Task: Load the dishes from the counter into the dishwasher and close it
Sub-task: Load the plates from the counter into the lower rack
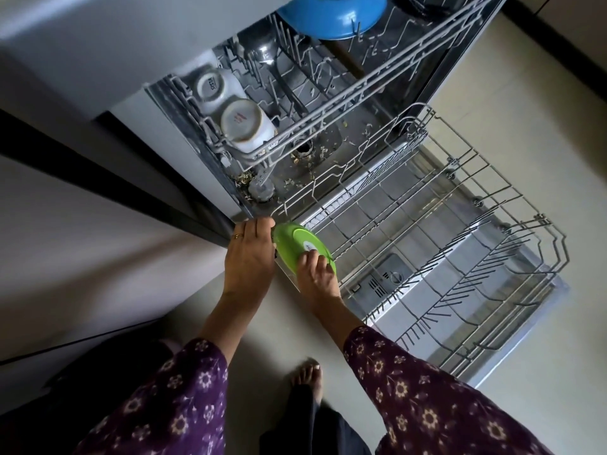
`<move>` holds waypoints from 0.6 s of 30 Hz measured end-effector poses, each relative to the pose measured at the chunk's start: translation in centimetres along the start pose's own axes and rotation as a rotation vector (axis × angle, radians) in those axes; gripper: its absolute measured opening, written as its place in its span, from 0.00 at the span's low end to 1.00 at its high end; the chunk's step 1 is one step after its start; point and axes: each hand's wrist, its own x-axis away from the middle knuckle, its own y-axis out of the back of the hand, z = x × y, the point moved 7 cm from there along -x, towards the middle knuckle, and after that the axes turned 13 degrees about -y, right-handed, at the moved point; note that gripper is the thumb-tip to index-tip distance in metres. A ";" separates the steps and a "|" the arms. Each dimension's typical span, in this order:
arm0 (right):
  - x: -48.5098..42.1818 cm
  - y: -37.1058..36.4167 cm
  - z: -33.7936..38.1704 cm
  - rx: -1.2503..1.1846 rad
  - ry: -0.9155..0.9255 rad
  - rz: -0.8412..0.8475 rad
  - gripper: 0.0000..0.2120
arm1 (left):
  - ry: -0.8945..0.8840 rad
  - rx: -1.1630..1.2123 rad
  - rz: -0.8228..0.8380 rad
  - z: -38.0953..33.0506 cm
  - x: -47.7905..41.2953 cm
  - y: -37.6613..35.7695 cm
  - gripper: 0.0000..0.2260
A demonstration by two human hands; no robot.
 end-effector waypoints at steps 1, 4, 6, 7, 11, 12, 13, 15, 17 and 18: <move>0.1 -0.2 -0.2 -0.012 -0.002 0.003 0.07 | -0.005 -0.003 0.001 0.0 0.0 -0.1 0.13; 0.5 -0.8 -0.6 -0.024 0.012 0.026 0.07 | -0.012 -0.017 0.017 0.2 0.3 -0.5 0.14; 0.7 -1.2 -0.9 -0.030 0.016 0.034 0.07 | -0.007 -0.012 0.031 0.1 0.5 -0.9 0.15; 0.8 -1.3 -1.0 -0.025 0.016 0.035 0.07 | -0.008 -0.010 0.038 0.1 0.6 -1.0 0.16; 1.3 -1.6 -1.7 -0.007 0.014 0.107 0.13 | 0.009 -0.013 0.070 0.1 1.2 -1.1 0.16; 1.5 -1.6 -1.9 -0.004 0.010 0.137 0.15 | 0.013 -0.011 0.071 0.1 1.3 -0.9 0.16; 1.8 -1.6 -1.9 -0.009 0.002 0.183 0.16 | 0.012 -0.009 0.068 0.1 1.3 -0.6 0.16; 2.0 -1.7 -1.9 -0.037 -0.056 0.316 0.18 | -0.003 -0.006 0.050 -0.1 1.2 0.2 0.16; 2.2 -1.3 -2.0 -0.038 -0.137 0.389 0.28 | -0.021 -0.024 0.033 -0.5 1.0 1.2 0.17; 2.2 -0.7 -2.2 -0.039 -0.182 0.409 0.32 | -0.028 -0.038 0.030 -0.7 0.9 1.7 0.17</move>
